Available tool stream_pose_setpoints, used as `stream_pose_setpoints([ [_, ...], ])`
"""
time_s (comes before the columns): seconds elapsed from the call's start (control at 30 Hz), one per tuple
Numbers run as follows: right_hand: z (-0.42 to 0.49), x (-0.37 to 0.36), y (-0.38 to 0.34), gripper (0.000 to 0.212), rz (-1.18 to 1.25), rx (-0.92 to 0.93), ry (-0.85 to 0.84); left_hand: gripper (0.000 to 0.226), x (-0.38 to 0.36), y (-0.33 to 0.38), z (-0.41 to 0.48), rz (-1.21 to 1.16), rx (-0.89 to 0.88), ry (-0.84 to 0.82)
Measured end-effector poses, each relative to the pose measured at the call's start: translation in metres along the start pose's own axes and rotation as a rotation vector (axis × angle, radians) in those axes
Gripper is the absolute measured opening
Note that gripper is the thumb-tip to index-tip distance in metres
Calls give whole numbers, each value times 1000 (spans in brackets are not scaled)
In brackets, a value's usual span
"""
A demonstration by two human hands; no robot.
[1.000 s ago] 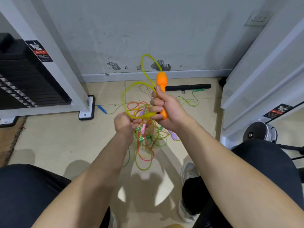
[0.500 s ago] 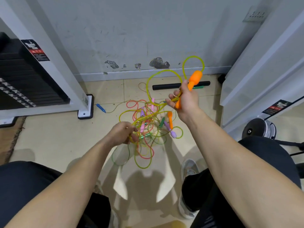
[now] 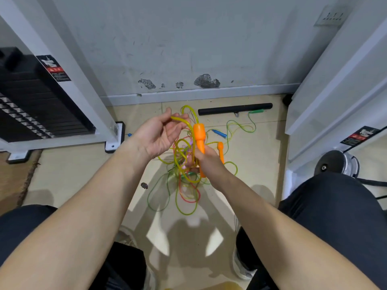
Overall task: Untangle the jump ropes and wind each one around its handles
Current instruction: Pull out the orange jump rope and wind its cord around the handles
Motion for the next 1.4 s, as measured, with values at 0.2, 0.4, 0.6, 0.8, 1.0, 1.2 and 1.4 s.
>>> stream_pose_setpoints([
  [0.2, 1, 22, -31, 30, 237, -66, 54, 56, 56, -4, 9, 496, -325, 320],
  [0.4, -1, 34, -67, 33, 526, -107, -65, 37, 102, -45, 13, 211, -277, 479],
  [0.6, -7, 33, -99, 38, 712, -123, -312, 37, 56, -75, 26, 1238, -282, 70],
  [0.8, 3, 63, -105, 32, 724, 1, 51, 25, 68, -65, 39, 1423, -313, 90],
  [1.0, 14, 98, -74, 26, 382, 81, 439, 28, 60, -35, 13, 891, -185, 61],
  [1.2, 14, 62, -27, 29, 76, 76, 355, 29, 2, -21, -7, 298, -28, -28],
  [1.4, -7, -1, -18, 27, 183, 21, 32, 37, -14, -22, 1, -91, 2, 128],
])
Point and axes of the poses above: each hand's wrist, its own z-axis towards the middle knuckle, its own x-axis out of the back of the hand, y = z × x, the point moved 5 cm from there along z, towards the middle knuckle, and after that the axes turned 13 degrees about -z, right-handed, at the moved point
